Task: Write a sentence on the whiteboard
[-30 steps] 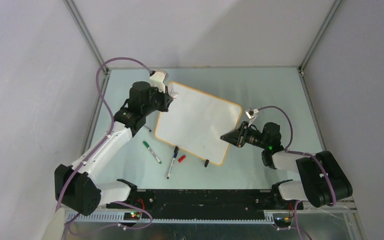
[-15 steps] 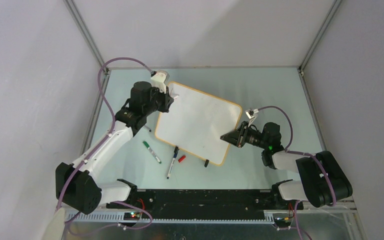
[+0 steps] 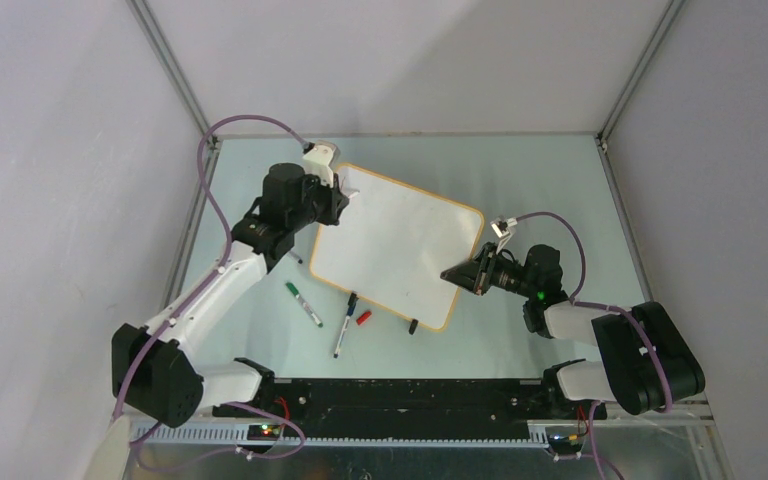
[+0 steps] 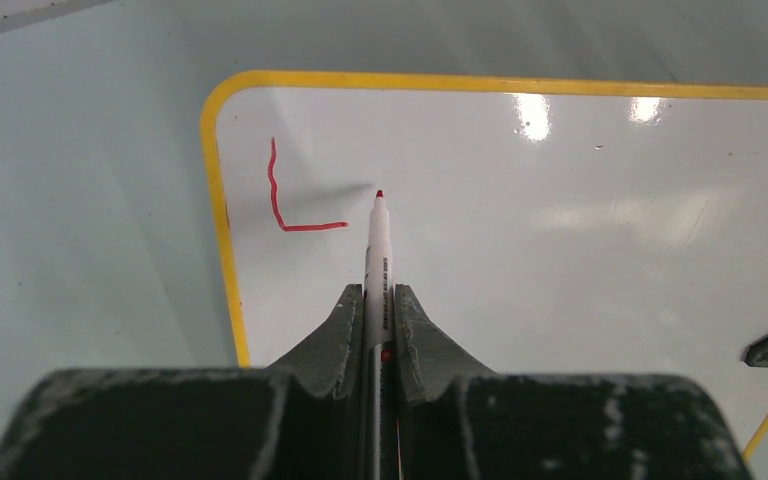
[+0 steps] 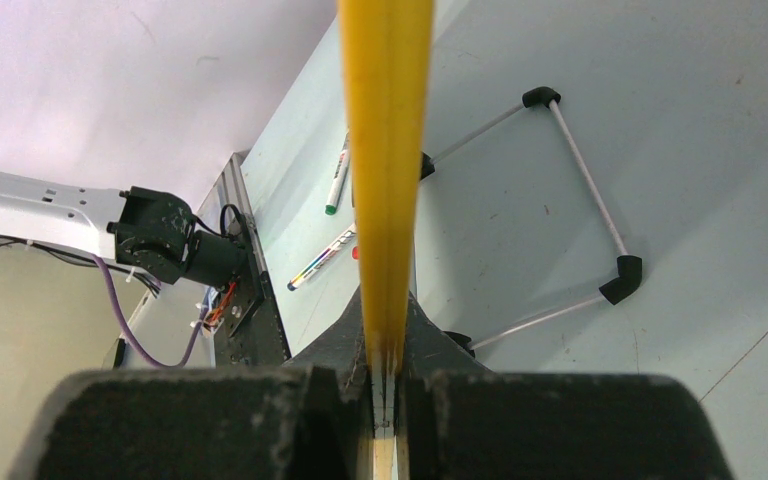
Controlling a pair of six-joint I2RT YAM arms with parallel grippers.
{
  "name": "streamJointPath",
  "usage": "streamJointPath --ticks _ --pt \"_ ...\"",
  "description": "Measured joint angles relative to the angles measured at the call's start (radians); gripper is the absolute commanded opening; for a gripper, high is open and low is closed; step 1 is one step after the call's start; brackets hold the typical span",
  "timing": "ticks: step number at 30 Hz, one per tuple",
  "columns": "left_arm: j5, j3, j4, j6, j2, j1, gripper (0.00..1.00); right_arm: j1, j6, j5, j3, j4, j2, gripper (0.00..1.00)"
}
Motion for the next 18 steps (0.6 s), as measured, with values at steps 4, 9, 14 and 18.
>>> streamJointPath --ticks 4,9,14,18 --pt "0.0 0.0 0.001 -0.005 0.006 0.0 0.0 0.0 0.0 0.0 0.0 0.0 0.0 0.07" --pt "0.0 0.0 0.001 -0.005 0.02 -0.001 0.0 0.0 0.0 0.0 0.0 0.0 0.0 0.07" --pt "0.0 0.002 0.001 -0.005 0.028 -0.001 0.0 0.0 0.003 0.0 0.0 -0.001 0.0 0.07" --pt "0.0 0.004 0.002 -0.005 0.031 -0.001 0.0 0.0 0.004 0.002 0.0 -0.002 0.0 0.07"
